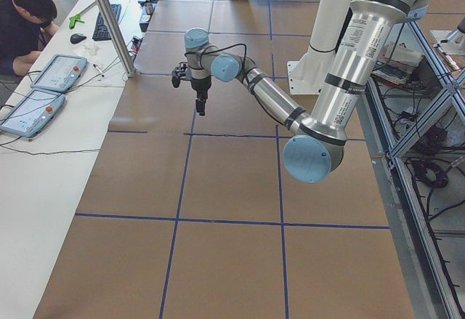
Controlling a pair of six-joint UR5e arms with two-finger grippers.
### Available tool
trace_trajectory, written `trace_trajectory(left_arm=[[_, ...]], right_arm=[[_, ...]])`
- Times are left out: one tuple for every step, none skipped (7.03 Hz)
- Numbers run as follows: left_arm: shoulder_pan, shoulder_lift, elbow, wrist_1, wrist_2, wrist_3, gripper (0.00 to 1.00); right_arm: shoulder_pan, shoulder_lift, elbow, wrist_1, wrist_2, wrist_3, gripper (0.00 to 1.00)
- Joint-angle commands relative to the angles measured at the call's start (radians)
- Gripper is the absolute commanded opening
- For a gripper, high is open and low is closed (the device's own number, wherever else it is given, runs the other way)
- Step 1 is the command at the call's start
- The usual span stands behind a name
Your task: Left arm hands cup to right arm to dump lemon
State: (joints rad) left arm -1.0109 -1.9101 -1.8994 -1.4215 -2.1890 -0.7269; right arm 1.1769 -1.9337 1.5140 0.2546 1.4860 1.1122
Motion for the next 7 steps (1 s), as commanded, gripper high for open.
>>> trace_trajectory(left_arm=[[0.000, 0.000, 0.000, 0.000, 0.002, 0.004, 1.00], [0.000, 0.002, 0.000, 0.000, 0.002, 0.006, 1.00], [0.000, 0.000, 0.000, 0.000, 0.002, 0.004, 1.00], [0.000, -0.001, 0.000, 0.000, 0.002, -0.003, 1.00], [0.002, -0.001, 0.000, 0.000, 0.002, -0.002, 1.00], [0.008, -0.006, 0.002, 0.001, 0.000, -0.006, 1.00], [0.009, -0.009, 0.000, 0.001, -0.002, -0.003, 1.00]], right_arm=[[-0.016, 0.045, 0.057, -0.119, 0.066, -0.227, 0.03], [-0.017, 0.064, 0.060, -0.161, 0.109, -0.291, 0.02], [-0.020, 0.068, 0.060, -0.190, 0.134, -0.345, 0.04], [-0.078, 0.125, 0.054, -0.201, 0.131, -0.456, 0.03], [-0.094, 0.181, 0.045, -0.201, 0.137, -0.481, 0.04], [-0.143, 0.234, 0.040, -0.213, 0.140, -0.485, 0.06], [-0.157, 0.269, 0.041, -0.300, 0.132, -0.564, 0.07]])
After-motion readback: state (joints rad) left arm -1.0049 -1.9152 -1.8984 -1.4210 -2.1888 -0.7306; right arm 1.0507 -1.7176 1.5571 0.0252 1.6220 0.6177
